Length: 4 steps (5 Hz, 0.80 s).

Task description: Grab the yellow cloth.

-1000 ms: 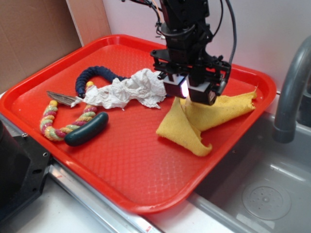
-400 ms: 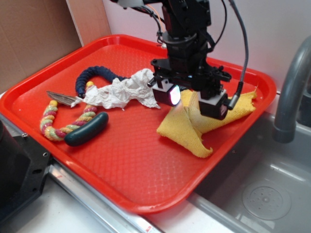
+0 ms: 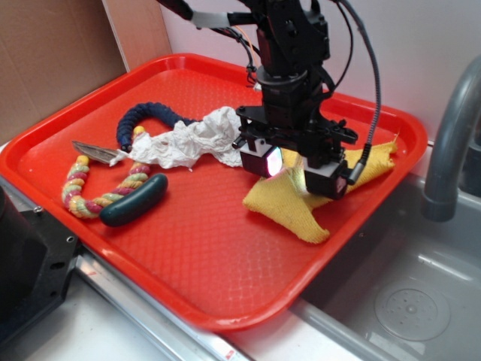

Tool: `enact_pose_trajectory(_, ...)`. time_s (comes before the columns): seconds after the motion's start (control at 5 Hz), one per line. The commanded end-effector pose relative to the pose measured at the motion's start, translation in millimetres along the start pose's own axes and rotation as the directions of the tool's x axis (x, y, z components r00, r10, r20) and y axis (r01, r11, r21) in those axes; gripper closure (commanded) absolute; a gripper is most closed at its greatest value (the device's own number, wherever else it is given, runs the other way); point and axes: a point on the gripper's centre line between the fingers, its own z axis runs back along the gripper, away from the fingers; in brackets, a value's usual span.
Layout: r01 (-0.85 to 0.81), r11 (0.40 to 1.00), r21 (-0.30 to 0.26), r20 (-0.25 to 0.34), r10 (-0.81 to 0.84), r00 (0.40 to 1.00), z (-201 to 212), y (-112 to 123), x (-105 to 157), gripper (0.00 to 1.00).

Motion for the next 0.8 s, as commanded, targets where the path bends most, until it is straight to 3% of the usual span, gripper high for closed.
enact_pose_trajectory(0.0, -0.003, 1.0, -0.026, 0.035, 0.004, 0.999, 4.2, 1.5, -9.0, 1.0)
enact_pose_trajectory(0.2, -0.004, 1.0, -0.026, 0.053, 0.005, 0.999, 11.8, 5.5, -13.3, 1.0)
enact_pose_trajectory(0.4, -0.003, 0.999, 0.033, 0.077, 0.001, 0.997, 61.4, 25.5, -16.8, 1.0)
enact_pose_trajectory(0.6, 0.041, 0.999, 0.028, 0.115, -0.044, 0.992, 112.4, 44.8, -15.6, 1.0)
